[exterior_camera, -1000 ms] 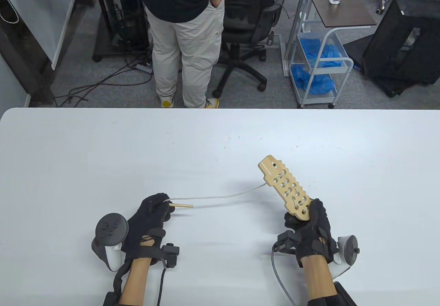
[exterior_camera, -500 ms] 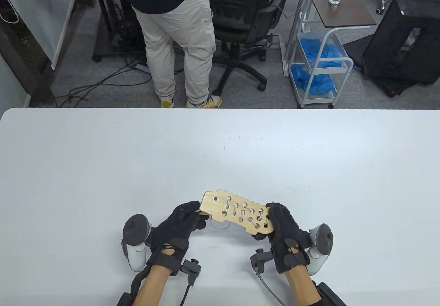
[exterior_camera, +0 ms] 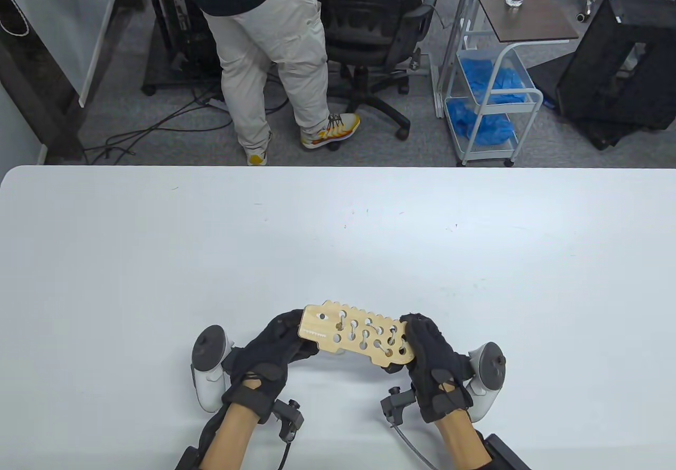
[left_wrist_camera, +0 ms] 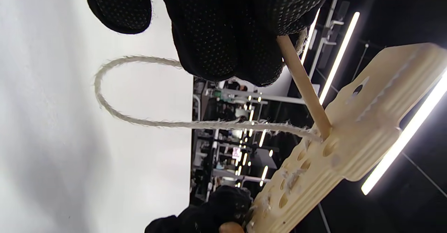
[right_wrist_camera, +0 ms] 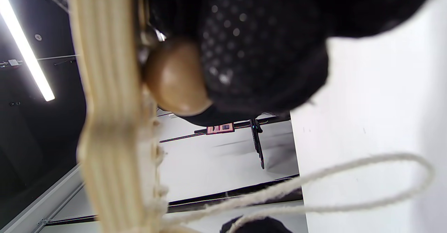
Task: Remove rope from all holes on crocodile lacing toy
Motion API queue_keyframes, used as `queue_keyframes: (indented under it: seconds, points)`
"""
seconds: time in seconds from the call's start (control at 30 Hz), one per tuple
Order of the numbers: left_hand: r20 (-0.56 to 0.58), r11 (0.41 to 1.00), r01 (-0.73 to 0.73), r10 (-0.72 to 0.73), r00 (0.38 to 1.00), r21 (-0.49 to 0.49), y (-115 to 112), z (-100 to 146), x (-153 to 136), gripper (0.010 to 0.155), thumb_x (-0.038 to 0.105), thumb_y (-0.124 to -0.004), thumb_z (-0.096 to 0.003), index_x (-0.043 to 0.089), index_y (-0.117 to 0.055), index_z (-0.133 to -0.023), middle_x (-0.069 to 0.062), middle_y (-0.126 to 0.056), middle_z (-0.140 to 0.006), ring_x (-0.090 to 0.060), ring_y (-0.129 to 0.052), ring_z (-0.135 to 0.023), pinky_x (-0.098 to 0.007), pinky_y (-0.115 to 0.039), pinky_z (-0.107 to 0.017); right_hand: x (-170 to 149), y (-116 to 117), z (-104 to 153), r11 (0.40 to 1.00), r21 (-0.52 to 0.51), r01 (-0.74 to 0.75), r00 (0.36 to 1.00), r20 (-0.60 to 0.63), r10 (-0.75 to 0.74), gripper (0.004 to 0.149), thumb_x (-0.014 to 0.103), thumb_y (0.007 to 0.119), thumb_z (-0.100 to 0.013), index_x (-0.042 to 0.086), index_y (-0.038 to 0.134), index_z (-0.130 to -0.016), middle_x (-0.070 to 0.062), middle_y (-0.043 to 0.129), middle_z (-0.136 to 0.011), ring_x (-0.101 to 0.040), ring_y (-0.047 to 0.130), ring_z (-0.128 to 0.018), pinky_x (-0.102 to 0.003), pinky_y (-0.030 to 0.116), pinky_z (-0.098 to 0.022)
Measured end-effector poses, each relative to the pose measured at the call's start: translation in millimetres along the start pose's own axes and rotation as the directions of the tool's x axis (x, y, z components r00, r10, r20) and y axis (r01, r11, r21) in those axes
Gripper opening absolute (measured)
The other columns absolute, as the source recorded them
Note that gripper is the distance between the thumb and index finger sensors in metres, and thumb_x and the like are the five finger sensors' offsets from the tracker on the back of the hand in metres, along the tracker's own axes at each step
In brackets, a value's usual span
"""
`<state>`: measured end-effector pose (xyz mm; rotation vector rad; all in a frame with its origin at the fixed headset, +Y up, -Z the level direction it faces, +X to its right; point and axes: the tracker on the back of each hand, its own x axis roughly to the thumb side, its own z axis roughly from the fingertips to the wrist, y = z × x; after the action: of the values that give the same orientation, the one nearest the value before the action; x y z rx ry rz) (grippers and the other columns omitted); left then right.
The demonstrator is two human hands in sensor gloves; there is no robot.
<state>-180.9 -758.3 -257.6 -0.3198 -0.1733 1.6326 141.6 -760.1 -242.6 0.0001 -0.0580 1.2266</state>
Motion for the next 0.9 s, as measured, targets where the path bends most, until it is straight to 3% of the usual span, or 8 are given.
queue_keyframes:
  seconds: [0.17, 0.37, 0.53, 0.9]
  points:
    - [0.001, 0.998, 0.049, -0.049, 0.999, -0.028, -5.8, -0.3, 1.4, 0.043, 0.032, -0.075, -0.053, 0.036, -0.076, -0.096, 0.007, -0.097, -0.086, -0.015, -0.094, -0.072, -0.058, -0.069, -0.068, -1.7, 2.8, -0.8, 0.999, 0.039, -0.002, 1.0, -0.005, 0.002, 0.044, 0.042, 0.077, -0.046, 0.009, 0.078, -0.074, -0.014, 0.099, -0.054, -0.03, 0.102, -0.022, -0.047, 0.085, -0.02]
    - [0.004, 0.999, 0.032, -0.032, 0.999, -0.019, -2.5, 1.2, 2.3, 0.043, 0.032, -0.073, -0.054, 0.037, -0.073, -0.097, 0.008, -0.094, -0.087, -0.015, -0.092, -0.073, -0.057, -0.069, -0.069, -5.4, 19.4, -4.0, 0.959, 0.283, -0.021, 1.0, -0.012, 0.025, 0.044, 0.041, 0.084, -0.044, 0.009, 0.078, -0.074, -0.016, 0.099, -0.06, -0.033, 0.105, -0.03, -0.05, 0.087, -0.025]
    - [0.023, 0.998, -0.047, 0.049, 0.999, -0.048, -0.5, 0.8, 2.4, 0.044, 0.032, -0.071, -0.0546, 0.037, -0.07, -0.098, 0.008, -0.092, -0.088, -0.014, -0.091, -0.075, -0.057, -0.068, -0.07, -4.6, 24.8, -5.4, 0.918, 0.393, -0.051, 0.999, 0.014, 0.049, 0.043, 0.041, 0.088, -0.042, 0.01, 0.08, -0.071, -0.015, 0.1, -0.063, -0.033, 0.107, -0.033, -0.05, 0.088, -0.027]
    - [-0.003, 0.994, -0.106, 0.106, 0.994, -0.035, -0.2, 2.7, 0.8, 0.044, 0.033, -0.071, -0.0549, 0.036, -0.068, -0.098, 0.008, -0.091, -0.089, -0.014, -0.09, -0.075, -0.057, -0.068, -0.07, -7.0, 28.8, -5.0, 0.895, 0.442, -0.061, 0.998, 0.009, 0.064, 0.041, 0.04, 0.082, -0.046, 0.006, 0.085, -0.068, -0.019, 0.103, -0.059, -0.034, 0.108, -0.031, -0.052, 0.088, -0.025]
